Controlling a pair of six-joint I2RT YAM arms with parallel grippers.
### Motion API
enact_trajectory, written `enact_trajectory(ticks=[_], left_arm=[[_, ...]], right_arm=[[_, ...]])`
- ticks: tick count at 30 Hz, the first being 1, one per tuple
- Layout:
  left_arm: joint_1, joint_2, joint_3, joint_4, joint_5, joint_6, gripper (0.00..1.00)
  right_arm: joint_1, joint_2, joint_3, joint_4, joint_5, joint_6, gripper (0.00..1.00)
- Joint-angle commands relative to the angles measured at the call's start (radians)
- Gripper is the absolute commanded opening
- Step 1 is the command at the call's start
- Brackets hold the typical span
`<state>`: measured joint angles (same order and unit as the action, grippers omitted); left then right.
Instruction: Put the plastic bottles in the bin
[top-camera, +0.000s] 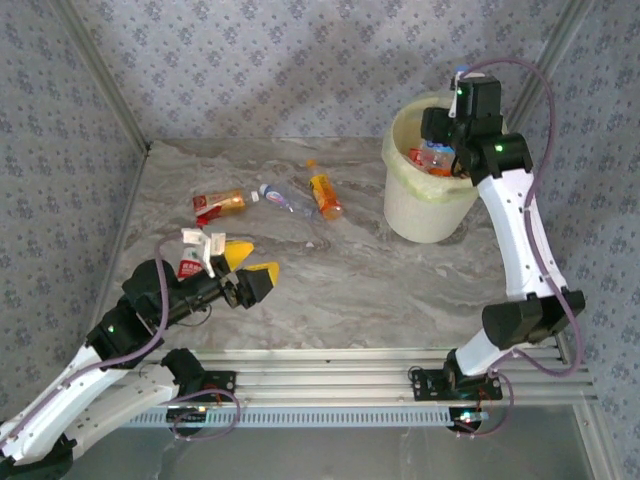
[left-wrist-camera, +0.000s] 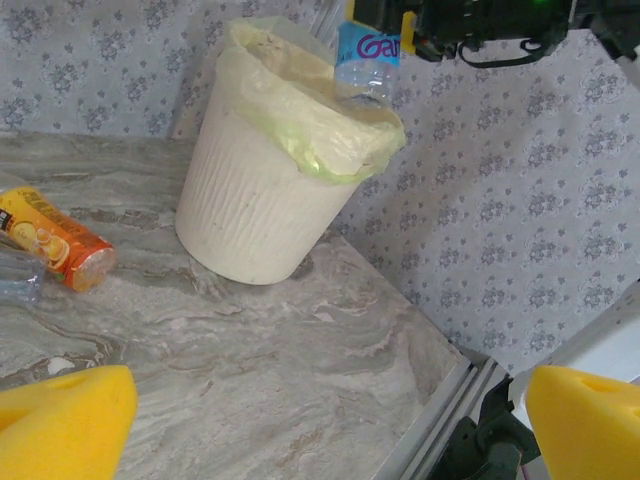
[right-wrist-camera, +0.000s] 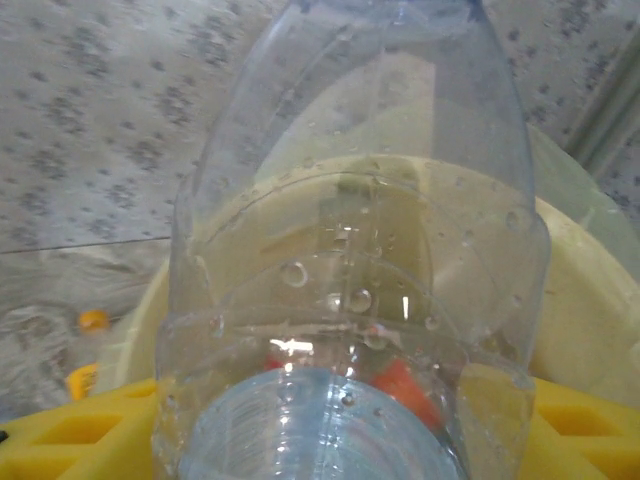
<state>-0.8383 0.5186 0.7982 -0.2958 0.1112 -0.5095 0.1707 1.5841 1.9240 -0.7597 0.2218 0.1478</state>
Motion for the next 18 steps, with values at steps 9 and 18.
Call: enact_trajectory(ticks=[9, 18], left_arm=[[-0.007, 0.014, 0.060, -0.139, -0.029, 0.051, 1.00], [-0.008, 0.016, 0.081, -0.205, -0.052, 0.072, 1.00]], right_arm=[[-0.139, 0.084, -0.009, -0.072, -0.057, 0.004, 0.74], [-0.155, 0.073, -0.028, -0.080, -0.109, 0.009, 0.92]])
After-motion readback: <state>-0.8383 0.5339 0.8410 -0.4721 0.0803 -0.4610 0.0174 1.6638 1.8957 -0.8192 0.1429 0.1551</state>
